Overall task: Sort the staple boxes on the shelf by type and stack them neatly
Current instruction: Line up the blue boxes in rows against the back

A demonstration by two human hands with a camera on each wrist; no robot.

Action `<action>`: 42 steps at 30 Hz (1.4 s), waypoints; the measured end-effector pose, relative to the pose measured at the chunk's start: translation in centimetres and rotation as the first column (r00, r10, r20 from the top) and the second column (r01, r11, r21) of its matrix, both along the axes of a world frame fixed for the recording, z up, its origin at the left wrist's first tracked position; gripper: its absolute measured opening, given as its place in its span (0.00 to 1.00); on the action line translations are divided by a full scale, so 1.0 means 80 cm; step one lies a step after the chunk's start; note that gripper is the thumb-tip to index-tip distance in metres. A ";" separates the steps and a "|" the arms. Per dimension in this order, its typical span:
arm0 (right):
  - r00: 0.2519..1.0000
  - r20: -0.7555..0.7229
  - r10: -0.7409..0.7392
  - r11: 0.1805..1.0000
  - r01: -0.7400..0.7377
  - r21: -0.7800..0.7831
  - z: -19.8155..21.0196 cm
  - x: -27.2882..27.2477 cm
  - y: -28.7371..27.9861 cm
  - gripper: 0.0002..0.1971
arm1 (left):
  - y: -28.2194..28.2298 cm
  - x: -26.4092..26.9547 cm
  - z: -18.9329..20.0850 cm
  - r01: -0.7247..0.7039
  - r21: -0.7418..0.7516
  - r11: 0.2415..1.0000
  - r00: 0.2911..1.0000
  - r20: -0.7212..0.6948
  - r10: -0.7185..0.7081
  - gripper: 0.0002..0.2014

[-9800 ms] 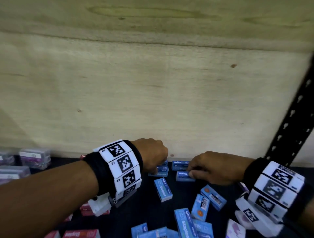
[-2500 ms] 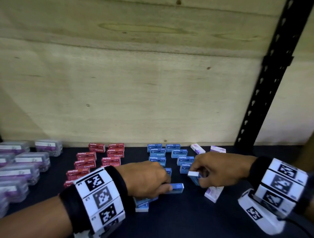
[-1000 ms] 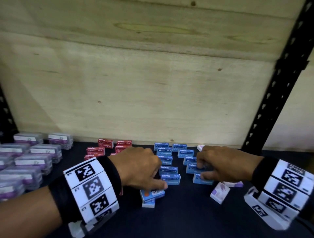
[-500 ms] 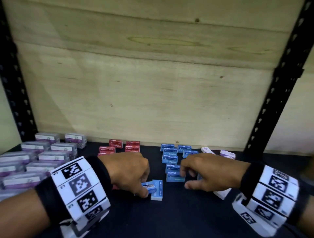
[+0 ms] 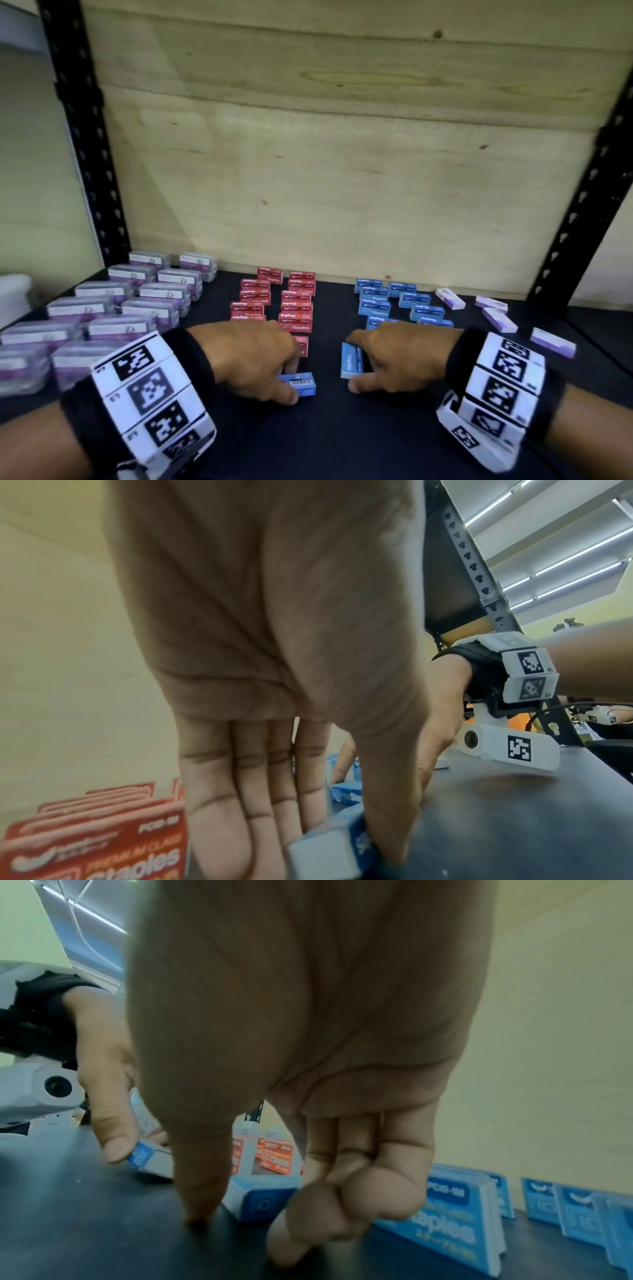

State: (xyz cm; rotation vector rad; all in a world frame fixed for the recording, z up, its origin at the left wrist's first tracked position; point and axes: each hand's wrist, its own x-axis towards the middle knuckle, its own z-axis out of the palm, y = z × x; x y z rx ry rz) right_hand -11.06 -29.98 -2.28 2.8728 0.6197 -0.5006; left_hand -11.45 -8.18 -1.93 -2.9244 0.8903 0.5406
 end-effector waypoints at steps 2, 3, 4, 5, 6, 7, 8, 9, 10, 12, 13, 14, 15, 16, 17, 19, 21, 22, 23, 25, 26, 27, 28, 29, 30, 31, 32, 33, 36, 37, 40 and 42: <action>1.000 0.004 -0.002 1.000 0.002 0.024 -0.002 0.000 0.002 0.34 | 0.003 -0.001 -0.004 -0.003 -0.021 1.000 1.000 0.018 0.003 0.15; 1.000 0.005 0.002 0.999 -0.002 0.041 -0.002 -0.001 0.002 0.32 | 0.006 -0.002 -0.006 -0.004 -0.037 0.999 1.000 0.028 0.005 0.16; 1.000 0.009 0.005 0.998 -0.006 0.062 0.000 -0.002 0.002 0.31 | 0.007 -0.002 -0.007 -0.002 -0.056 0.998 0.999 0.035 0.004 0.16; 1.000 0.015 0.010 0.996 -0.011 0.086 0.001 -0.003 0.001 0.29 | 0.009 -0.002 -0.008 0.002 -0.074 0.997 0.999 0.039 0.001 0.16; 1.000 0.024 0.015 0.994 -0.017 0.111 0.003 -0.005 0.000 0.27 | 0.010 -0.002 -0.009 0.009 -0.090 0.996 0.999 0.042 -0.005 0.15; 0.999 0.034 0.022 0.991 -0.026 0.135 0.005 -0.007 0.000 0.26 | 0.011 -0.002 -0.008 0.018 -0.099 0.995 0.999 0.045 -0.014 0.15; 0.999 0.038 0.029 0.987 -0.035 0.155 0.006 -0.008 -0.001 0.25 | 0.012 -0.002 -0.008 0.031 -0.103 0.994 0.998 0.050 -0.026 0.15; 0.999 0.033 0.033 0.984 -0.038 0.175 0.006 -0.009 -0.003 0.25 | 0.012 -0.002 -0.007 0.042 -0.107 0.993 0.998 0.057 -0.036 0.16; 0.999 0.019 0.033 0.980 -0.036 0.198 0.006 -0.009 -0.004 0.25 | 0.013 -0.002 -0.006 0.051 -0.111 0.993 0.997 0.065 -0.044 0.16; 0.999 -0.004 0.035 0.969 -0.033 0.245 0.006 -0.007 -0.008 0.25 | 0.013 -0.001 -0.004 0.061 -0.119 0.991 0.995 0.083 -0.051 0.16; 0.999 -0.004 0.043 0.962 -0.040 0.268 0.006 -0.006 -0.010 0.25 | 0.013 0.000 -0.004 0.062 -0.122 0.991 0.994 0.094 -0.051 0.16; 0.999 0.002 0.054 0.956 -0.052 0.288 0.006 -0.004 -0.013 0.26 | 0.014 0.000 -0.004 0.060 -0.123 0.991 0.994 0.098 -0.048 0.16; 0.998 0.007 0.066 0.951 -0.065 0.301 0.006 -0.003 -0.015 0.27 | 0.013 0.000 -0.004 0.058 -0.123 0.991 0.994 0.103 -0.045 0.15; 0.997 0.010 0.078 0.949 -0.077 0.305 0.007 -0.002 -0.018 0.27 | 0.014 -0.001 -0.005 0.058 -0.121 0.991 0.993 0.111 -0.045 0.15; 0.996 0.009 0.091 0.950 -0.089 0.299 0.006 -0.001 -0.021 0.28 | 0.014 -0.002 -0.005 0.060 -0.121 0.991 0.992 0.121 -0.046 0.15; 0.992 0.007 0.123 0.956 -0.121 0.267 0.005 0.000 -0.026 0.29 | 0.014 -0.004 -0.006 0.057 -0.130 0.990 0.990 0.134 -0.040 0.14; 0.989 0.009 0.149 0.960 -0.147 0.239 0.002 0.000 -0.032 0.29 | 0.014 -0.005 -0.008 0.042 -0.142 0.989 0.991 0.132 -0.023 0.13; 0.987 0.008 0.158 0.960 -0.156 0.232 0.001 -0.001 -0.035 0.29 | 0.014 -0.005 -0.010 0.033 -0.149 0.988 0.992 0.125 -0.014 0.12; 0.986 0.004 0.168 0.959 -0.164 0.229 0.000 -0.001 -0.038 0.29 | 0.013 -0.005 -0.010 0.025 -0.153 0.988 0.993 0.117 -0.007 0.12; 0.983 -0.004 0.183 0.957 -0.177 0.231 -0.001 -0.003 -0.044 0.28 | 0.010 -0.006 -0.009 0.015 -0.132 0.991 0.994 0.111 0.000 0.12; 0.982 -0.004 0.189 0.954 -0.182 0.238 -0.001 -0.004 -0.046 0.26 | 0.007 -0.006 -0.009 0.013 -0.125 0.992 0.994 0.110 0.001 0.12; 0.982 0.002 0.191 0.952 -0.186 0.244 -0.001 -0.005 -0.050 0.25 | 0.004 -0.006 -0.008 0.015 -0.125 0.992 0.994 0.108 -0.001 0.11; 0.982 0.011 0.188 0.952 -0.185 0.244 0.000 -0.005 -0.055 0.24 | -0.001 -0.005 -0.007 0.022 -0.131 0.991 0.994 0.107 -0.008 0.11; 0.984 0.016 0.180 0.955 -0.178 0.238 0.000 -0.006 -0.061 0.24 | -0.007 -0.005 -0.007 0.030 -0.133 0.991 0.994 0.108 -0.015 0.11; 0.986 0.022 0.165 0.960 -0.166 0.227 0.000 -0.007 -0.067 0.25 | -0.014 -0.005 -0.007 0.043 -0.132 0.990 0.993 0.111 -0.028 0.11; 0.988 0.029 0.149 0.963 -0.151 0.221 0.001 -0.009 -0.072 0.25 | -0.021 -0.004 -0.007 0.058 -0.130 0.990 0.992 0.116 -0.043 0.12; 0.992 0.032 0.124 0.965 -0.128 0.228 0.002 -0.010 -0.078 0.23 | -0.029 -0.003 -0.007 0.073 -0.126 0.989 0.991 0.120 -0.058 0.13; 0.995 0.035 0.093 0.962 -0.098 0.255 0.002 -0.011 -0.084 0.20 | -0.038 -0.001 -0.007 0.088 -0.118 0.989 0.989 0.129 -0.073 0.13; 0.999 0.053 -0.002 0.958 -0.013 0.286 0.002 -0.013 -0.105 0.08 | -0.063 0.007 -0.006 0.106 -0.116 0.988 0.985 0.147 -0.088 0.12; 0.998 0.062 -0.023 0.963 0.005 0.270 0.002 -0.012 -0.109 0.06 | -0.068 0.010 -0.005 0.111 -0.123 0.986 0.984 0.156 -0.092 0.12; 0.995 0.066 -0.074 0.964 0.055 0.259 0.000 -0.015 -0.126 0.04 | -0.089 0.017 -0.006 0.134 -0.117 0.984 0.979 0.172 -0.113 0.12; 0.993 0.078 -0.089 0.967 0.067 0.247 -0.002 -0.015 -0.135 0.04 | -0.101 0.018 -0.007 0.143 -0.119 0.983 0.977 0.176 -0.120 0.12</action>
